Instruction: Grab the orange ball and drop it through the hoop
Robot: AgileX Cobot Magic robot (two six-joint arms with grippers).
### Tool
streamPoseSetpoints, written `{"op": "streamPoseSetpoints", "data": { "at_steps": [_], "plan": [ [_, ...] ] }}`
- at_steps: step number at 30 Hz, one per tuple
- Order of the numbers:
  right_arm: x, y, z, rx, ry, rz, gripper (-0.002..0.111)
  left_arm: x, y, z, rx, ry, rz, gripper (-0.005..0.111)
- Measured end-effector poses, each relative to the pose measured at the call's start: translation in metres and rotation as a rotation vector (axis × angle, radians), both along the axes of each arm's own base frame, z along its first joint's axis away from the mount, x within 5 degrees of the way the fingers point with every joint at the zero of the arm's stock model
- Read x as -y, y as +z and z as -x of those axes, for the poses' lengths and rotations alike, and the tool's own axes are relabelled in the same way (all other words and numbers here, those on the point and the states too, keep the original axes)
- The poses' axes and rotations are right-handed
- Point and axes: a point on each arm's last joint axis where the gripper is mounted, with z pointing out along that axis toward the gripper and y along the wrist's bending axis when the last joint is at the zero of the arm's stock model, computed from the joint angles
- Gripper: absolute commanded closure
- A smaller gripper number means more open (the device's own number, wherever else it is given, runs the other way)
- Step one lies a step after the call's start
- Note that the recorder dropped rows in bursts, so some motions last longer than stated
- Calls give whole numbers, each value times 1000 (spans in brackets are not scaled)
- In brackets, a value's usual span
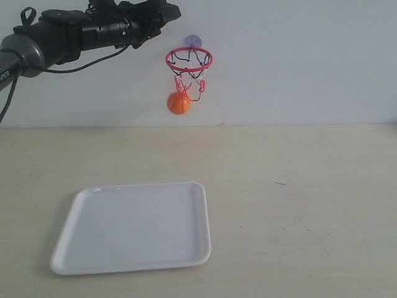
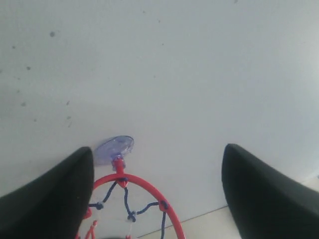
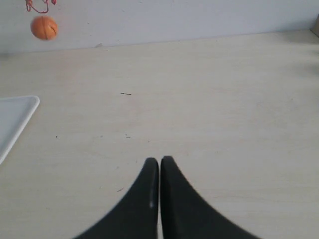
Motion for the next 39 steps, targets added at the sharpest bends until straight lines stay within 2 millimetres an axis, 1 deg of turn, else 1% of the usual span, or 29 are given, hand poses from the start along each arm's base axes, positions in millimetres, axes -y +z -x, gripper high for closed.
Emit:
{"op": "streamPoseSetpoints", "data": {
  "at_steps": [2, 4, 6, 8, 9, 10, 11, 13, 15, 18, 20, 23, 28, 34, 38, 39],
  "plan": [
    [0, 0, 0, 0, 0, 0, 108, 0, 0, 0, 0, -5, -2, 39],
    [0, 0, 0, 0, 0, 0, 108, 1, 0, 1, 3, -22, -9, 45],
    [0, 0, 0, 0, 0, 0, 108, 1, -1, 3, 2, -48, -16, 59],
    [0, 0, 0, 0, 0, 0, 108, 0, -2, 4, -6, -89, -22, 76],
    [0, 0, 0, 0, 0, 0, 108, -2, -2, 5, -10, -105, -23, 90],
    [0, 0, 0, 0, 0, 0, 108, -3, -3, 7, -18, -140, -27, 99],
    [0, 0, 0, 0, 0, 0, 108, -7, -2, 8, -22, -160, -29, 102],
    [0, 0, 0, 0, 0, 0, 108, -12, -3, 11, -36, -216, -64, 103],
    [0, 0, 0, 0, 0, 0, 108, -17, -3, 14, -85, -238, -90, 103],
    [0, 0, 0, 0, 0, 0, 108, -28, -6, 18, -186, -235, -188, 103],
    [0, 0, 0, 0, 0, 0, 108, -35, -5, 23, -229, -238, -289, 103],
    [0, 0, 0, 0, 0, 0, 108, -40, 4, 34, -263, -256, -403, 103],
    [0, 0, 0, 0, 0, 0, 108, -46, 26, 55, -325, -298, -514, 103],
    [0, 0, 0, 0, 0, 0, 108, -51, 40, 72, -414, -261, -522, 103],
    [0, 0, 0, 0, 0, 0, 108, -51, 43, 93, -477, -279, -534, 103],
    [0, 0, 0, 0, 0, 0, 108, -52, 39, 99, -507, -287, -534, 103]
  ]
}}
